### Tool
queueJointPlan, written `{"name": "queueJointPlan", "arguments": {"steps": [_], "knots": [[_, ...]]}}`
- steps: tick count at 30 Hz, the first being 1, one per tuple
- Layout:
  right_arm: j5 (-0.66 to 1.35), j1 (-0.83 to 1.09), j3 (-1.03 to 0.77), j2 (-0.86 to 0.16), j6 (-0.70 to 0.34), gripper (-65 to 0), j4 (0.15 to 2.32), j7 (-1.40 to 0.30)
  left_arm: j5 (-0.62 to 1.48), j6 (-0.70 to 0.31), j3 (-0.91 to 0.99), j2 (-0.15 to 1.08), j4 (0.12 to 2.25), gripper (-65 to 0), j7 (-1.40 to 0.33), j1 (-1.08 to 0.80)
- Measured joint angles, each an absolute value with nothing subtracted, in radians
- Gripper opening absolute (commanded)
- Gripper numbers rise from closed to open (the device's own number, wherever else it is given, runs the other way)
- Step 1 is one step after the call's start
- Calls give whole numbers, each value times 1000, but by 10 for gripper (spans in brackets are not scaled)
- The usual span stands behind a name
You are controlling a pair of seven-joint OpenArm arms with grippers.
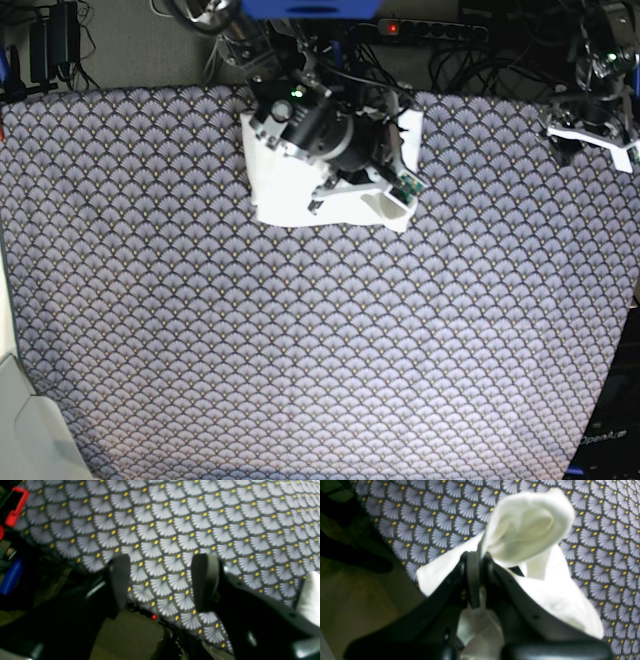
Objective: Fold the T-shirt properly
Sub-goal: 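Press the folded bundle with the right gripper and pull it away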
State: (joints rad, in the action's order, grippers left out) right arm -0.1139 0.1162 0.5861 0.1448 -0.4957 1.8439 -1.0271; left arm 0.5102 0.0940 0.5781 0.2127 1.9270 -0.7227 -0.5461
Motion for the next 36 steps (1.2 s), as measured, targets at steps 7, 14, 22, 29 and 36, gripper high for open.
{"name": "queueJointPlan", "arguments": {"steps": [7,14,22,29,36], "knots": [[-113,64,657,144,-496,-357,1852,-1105,510,94,578,212,1927,-270,-723,-545],[-112,28,749,141,-496,-334,1933,-1061,511,94,572,212,1927,-270,-723,-560],[-121,29,660,7,-496,-390,1974,-868,510,96,574,212,1927,-270,-723,-584],[-115,57,499,-50,-496,-640,1974,-822,510,94,573,210,1927,-270,-722,-584],[-104,110,483,-84,-496,-650,1973,-810,510,94,569,209,1926,-270,-723,-576]]}}
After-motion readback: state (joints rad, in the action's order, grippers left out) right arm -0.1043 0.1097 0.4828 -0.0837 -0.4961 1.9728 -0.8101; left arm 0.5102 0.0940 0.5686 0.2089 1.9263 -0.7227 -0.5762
